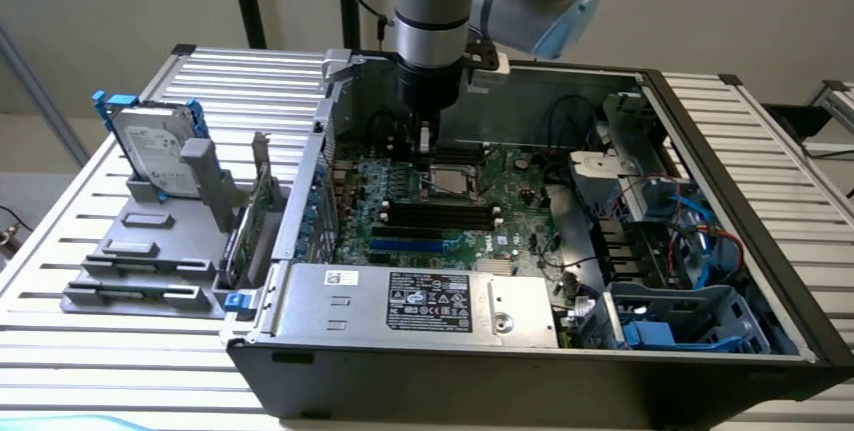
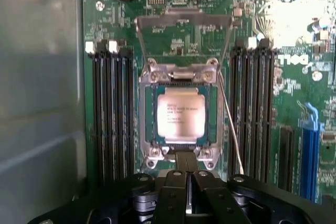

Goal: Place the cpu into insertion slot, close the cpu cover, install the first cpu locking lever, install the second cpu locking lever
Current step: 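Place the cpu into insertion slot, then close the cpu cover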

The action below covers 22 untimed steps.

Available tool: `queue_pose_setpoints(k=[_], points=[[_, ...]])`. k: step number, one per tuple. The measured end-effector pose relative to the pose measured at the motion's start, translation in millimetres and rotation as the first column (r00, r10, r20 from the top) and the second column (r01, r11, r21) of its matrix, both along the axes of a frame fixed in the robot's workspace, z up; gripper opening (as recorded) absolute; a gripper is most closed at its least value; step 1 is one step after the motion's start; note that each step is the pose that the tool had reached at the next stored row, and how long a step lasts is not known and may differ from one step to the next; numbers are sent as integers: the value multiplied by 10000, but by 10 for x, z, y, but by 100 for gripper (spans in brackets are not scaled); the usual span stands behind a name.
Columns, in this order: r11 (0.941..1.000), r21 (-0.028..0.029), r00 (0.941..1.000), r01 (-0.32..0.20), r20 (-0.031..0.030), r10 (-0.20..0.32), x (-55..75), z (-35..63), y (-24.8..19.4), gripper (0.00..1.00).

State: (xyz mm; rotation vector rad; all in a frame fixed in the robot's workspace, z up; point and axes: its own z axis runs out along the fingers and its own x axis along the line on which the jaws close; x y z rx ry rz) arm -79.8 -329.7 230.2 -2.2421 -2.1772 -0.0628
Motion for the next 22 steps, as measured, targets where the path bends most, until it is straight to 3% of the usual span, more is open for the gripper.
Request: queue_pose_setpoints(k=[19,22], points=[[10000,5,10000,1,-3,-1,-11,6,-3,11],[10000,6,10000,0,-62,0,73,43,-7,11]])
